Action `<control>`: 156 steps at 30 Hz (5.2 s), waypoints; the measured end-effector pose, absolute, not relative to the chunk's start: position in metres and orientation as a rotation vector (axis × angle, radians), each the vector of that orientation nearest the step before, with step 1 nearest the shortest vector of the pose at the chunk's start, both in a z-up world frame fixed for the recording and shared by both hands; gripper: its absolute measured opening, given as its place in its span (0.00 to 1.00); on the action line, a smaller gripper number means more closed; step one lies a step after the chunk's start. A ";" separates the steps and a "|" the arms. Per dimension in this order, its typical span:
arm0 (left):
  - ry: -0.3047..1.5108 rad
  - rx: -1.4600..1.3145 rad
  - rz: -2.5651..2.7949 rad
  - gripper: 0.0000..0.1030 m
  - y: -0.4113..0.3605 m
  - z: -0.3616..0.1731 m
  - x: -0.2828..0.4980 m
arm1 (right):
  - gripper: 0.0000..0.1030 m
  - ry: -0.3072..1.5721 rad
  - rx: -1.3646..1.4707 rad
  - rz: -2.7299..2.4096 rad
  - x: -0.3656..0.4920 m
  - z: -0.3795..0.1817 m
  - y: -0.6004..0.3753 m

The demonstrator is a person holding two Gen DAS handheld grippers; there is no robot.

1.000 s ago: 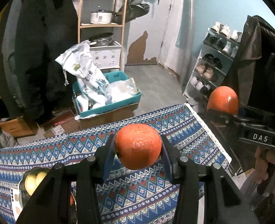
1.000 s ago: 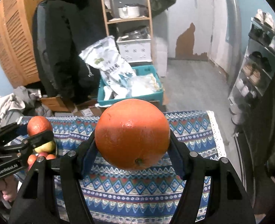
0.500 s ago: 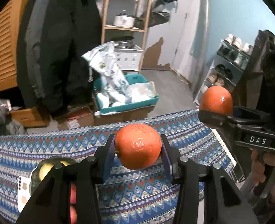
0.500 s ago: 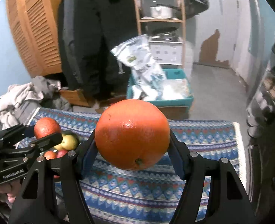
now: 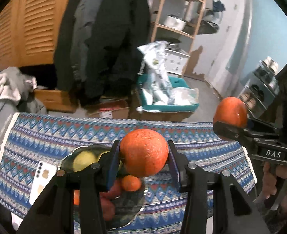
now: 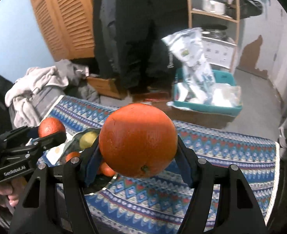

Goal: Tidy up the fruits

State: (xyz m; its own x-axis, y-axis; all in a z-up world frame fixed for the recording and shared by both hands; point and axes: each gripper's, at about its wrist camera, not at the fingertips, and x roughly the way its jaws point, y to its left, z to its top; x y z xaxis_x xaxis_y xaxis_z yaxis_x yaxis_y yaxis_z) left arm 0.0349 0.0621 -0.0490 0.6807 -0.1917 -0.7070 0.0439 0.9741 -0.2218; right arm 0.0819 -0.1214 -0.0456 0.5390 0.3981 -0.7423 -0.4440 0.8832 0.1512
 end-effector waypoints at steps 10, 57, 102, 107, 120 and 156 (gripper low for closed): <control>0.874 -0.243 -0.030 0.45 0.118 -0.087 0.032 | 0.67 0.929 -0.080 0.592 0.096 -0.068 -0.060; 1.139 -0.393 0.087 0.64 0.172 -0.179 0.012 | 0.67 1.228 -0.208 0.696 0.086 -0.185 0.015; 0.970 -0.232 0.138 0.85 0.145 -0.098 -0.024 | 0.73 1.032 -0.187 0.584 0.072 -0.117 -0.018; 0.920 -0.178 0.141 0.86 0.133 -0.078 -0.025 | 0.75 0.955 -0.162 0.586 0.067 -0.088 -0.029; 0.775 -0.138 0.122 0.99 0.106 -0.022 -0.034 | 0.79 0.822 -0.126 0.553 0.047 -0.040 -0.067; 0.757 -0.048 0.197 1.00 0.077 -0.005 -0.029 | 0.79 0.788 -0.119 0.486 0.037 -0.035 -0.112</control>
